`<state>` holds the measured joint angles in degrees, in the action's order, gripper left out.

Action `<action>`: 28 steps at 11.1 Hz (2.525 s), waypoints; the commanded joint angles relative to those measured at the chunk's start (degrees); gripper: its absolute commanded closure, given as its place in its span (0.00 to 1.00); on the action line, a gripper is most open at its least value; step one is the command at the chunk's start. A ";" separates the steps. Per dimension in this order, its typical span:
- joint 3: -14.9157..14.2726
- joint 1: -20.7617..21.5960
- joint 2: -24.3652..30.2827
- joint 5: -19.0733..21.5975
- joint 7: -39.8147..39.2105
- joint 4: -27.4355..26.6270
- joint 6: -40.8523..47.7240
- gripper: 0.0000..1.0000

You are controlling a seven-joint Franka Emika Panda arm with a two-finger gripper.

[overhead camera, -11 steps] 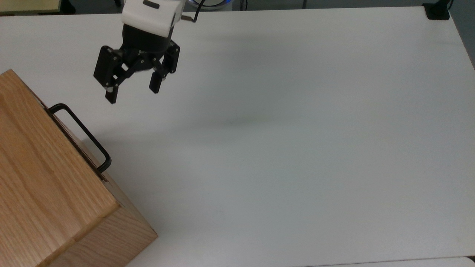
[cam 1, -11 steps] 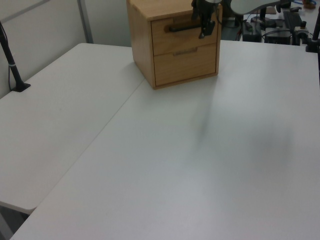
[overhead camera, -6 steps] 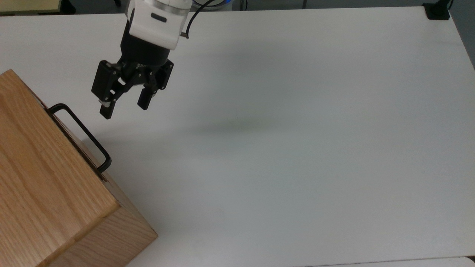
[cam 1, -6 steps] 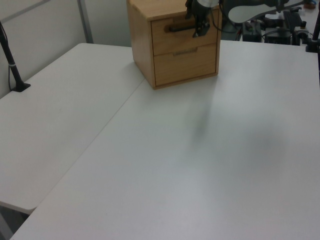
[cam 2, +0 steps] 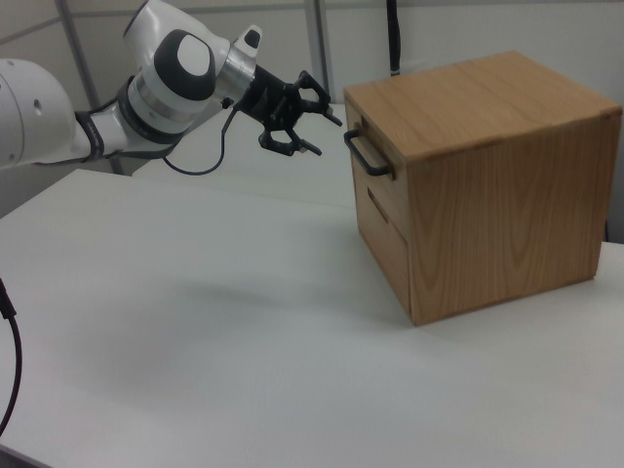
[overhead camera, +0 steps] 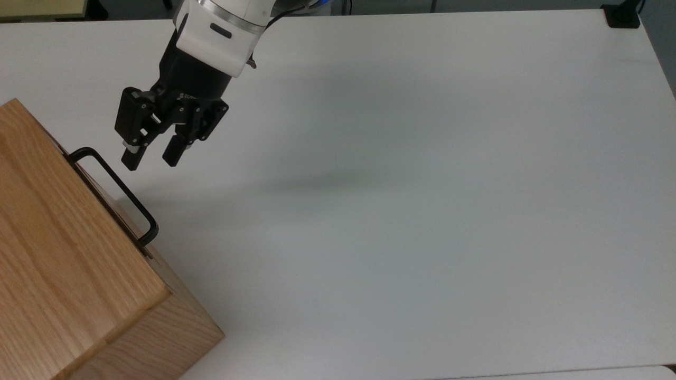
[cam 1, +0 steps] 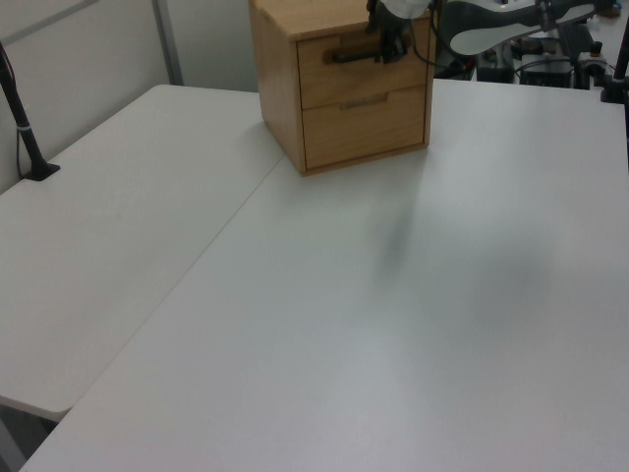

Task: Open the drawer by sliding it
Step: 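Move the open gripper toward the black handle of the upper drawer, then lower the gripper onto the black bar handle and close on it, then pull the handle outward, sliding the upper drawer partly open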

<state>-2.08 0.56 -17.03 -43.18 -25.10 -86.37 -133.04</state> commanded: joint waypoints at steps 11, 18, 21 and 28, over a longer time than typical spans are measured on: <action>-0.20 -3.64 -3.80 -7.44 7.88 0.07 -7.41 0.56; -0.11 -3.55 -3.98 -11.23 7.87 -0.20 -8.82 0.77; -0.11 -3.64 -4.50 -11.14 7.88 -0.28 -8.82 0.70; -0.11 -4.61 -5.21 -13.85 7.61 -0.20 -9.08 0.79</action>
<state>-1.90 -3.85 -21.86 -53.48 -18.65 -86.72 -140.42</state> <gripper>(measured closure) 0.758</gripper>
